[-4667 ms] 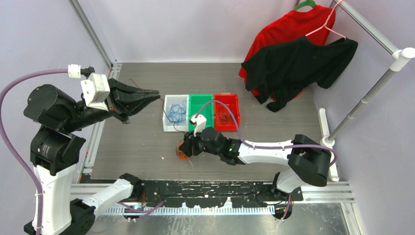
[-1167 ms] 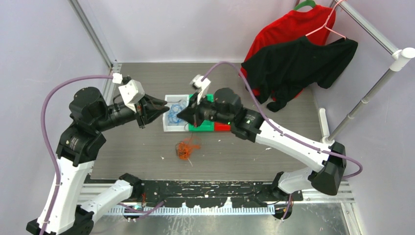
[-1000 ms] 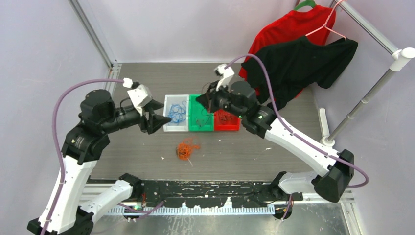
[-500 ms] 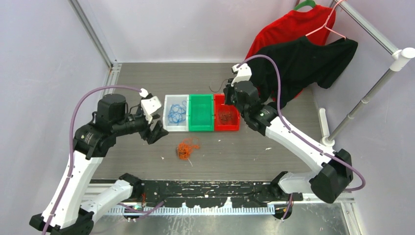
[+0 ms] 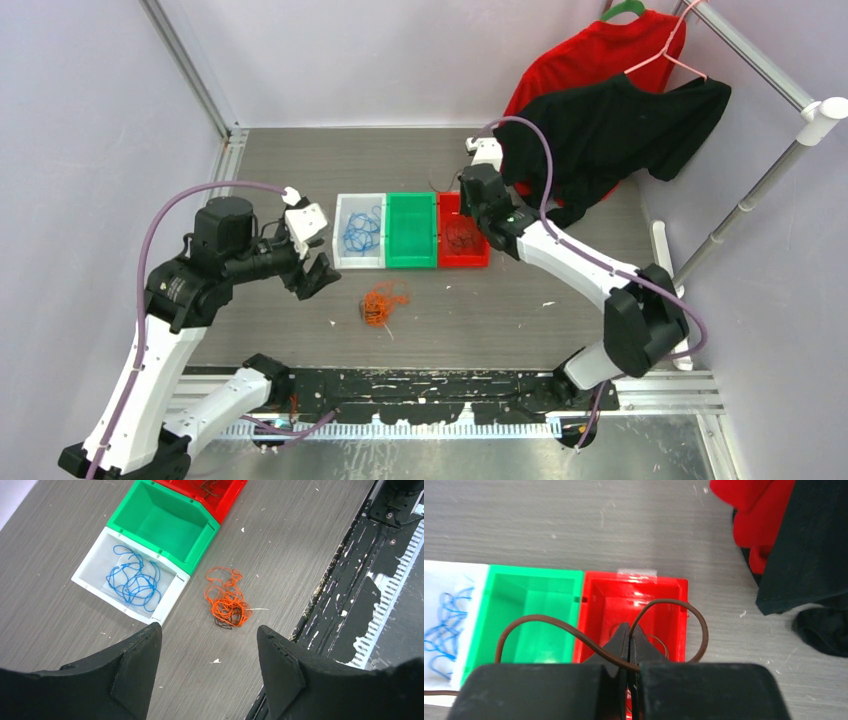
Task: Untangle the cables
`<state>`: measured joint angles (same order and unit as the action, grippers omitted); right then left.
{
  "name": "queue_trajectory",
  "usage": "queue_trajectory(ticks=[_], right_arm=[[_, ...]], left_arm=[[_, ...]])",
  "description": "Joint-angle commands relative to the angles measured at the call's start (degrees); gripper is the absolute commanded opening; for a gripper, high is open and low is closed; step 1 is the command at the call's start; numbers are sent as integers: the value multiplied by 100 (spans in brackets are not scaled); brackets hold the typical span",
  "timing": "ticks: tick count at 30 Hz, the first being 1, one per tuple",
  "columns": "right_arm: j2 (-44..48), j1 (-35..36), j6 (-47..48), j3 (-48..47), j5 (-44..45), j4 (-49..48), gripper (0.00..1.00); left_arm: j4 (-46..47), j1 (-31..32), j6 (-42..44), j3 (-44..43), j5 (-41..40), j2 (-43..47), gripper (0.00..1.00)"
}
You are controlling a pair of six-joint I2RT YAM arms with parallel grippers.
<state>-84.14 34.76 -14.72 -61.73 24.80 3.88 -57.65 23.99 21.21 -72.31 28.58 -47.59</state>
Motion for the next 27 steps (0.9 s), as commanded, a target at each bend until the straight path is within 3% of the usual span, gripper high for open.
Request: queue_trajectory(ticks=[1,7,16,21,27], right_arm=[[-447,-62,-420,-546,330,608,1],[-1262,-114,-1014,-1378,282,2150,10],[-1877,-286,-1283,-1977,1,3102,19],[-1848,-299,-1251,-2024,-153,3230,56],[-1481,-296,-1029,-2117,-399,3270,69]], left_arm=[[36,20,38,-185,154,78,70],[19,18,81,-267,199,62,70],[-35,19,119,-387,245,55,69],[-29,21,133,-412,274,26,69],[6,18,138,-474,310,-66,69]])
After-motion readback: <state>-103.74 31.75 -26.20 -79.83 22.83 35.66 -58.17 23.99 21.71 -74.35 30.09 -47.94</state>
